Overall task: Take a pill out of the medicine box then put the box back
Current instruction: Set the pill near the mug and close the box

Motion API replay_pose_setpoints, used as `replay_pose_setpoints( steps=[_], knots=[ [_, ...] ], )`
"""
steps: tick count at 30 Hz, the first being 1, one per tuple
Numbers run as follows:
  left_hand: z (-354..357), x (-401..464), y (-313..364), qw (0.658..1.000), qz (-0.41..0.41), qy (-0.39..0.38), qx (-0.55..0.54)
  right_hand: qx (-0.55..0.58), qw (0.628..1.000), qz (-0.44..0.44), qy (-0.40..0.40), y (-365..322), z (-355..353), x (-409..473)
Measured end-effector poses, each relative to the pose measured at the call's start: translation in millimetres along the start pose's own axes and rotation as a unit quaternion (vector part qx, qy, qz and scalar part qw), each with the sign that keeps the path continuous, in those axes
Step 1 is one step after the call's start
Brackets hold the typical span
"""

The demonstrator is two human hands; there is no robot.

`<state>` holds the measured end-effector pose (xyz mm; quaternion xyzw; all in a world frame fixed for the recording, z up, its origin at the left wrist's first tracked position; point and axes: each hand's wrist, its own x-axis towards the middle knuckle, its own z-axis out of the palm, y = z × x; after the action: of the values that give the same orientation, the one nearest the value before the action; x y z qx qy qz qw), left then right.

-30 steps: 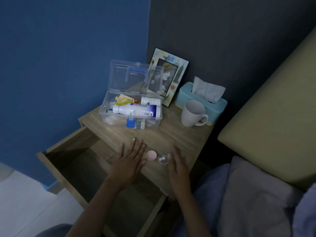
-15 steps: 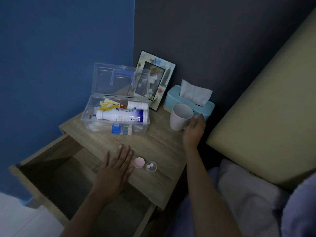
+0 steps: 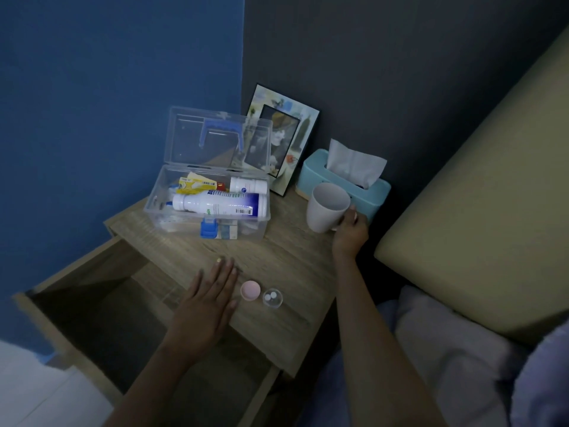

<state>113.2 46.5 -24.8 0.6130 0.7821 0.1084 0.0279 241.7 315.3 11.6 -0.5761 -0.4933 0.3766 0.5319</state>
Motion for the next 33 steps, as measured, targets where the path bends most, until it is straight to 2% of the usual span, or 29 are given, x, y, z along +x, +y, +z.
replay_pose_setpoints(
  steps=[9, 17, 24, 33],
  knots=[
    [6, 0, -2, 1.000, -0.008, -0.006, 0.011, -0.018, 0.998, -0.045, -0.032, 3, -12, -8],
    [-4, 0, 3, 1.000, -0.010, -0.010, 0.001, 0.047, 0.994, -0.019, -0.097, -9, -43, -51],
    [6, -1, -2, 1.000, -0.014, -0.014, 0.004, 0.005, 0.991, -0.011, -0.130, -10, -57, -93],
    [12, -1, -5, 1.000, -0.009, -0.013, -0.005, 0.011, 0.990, -0.003, -0.142, -8, -60, -112]
  ],
)
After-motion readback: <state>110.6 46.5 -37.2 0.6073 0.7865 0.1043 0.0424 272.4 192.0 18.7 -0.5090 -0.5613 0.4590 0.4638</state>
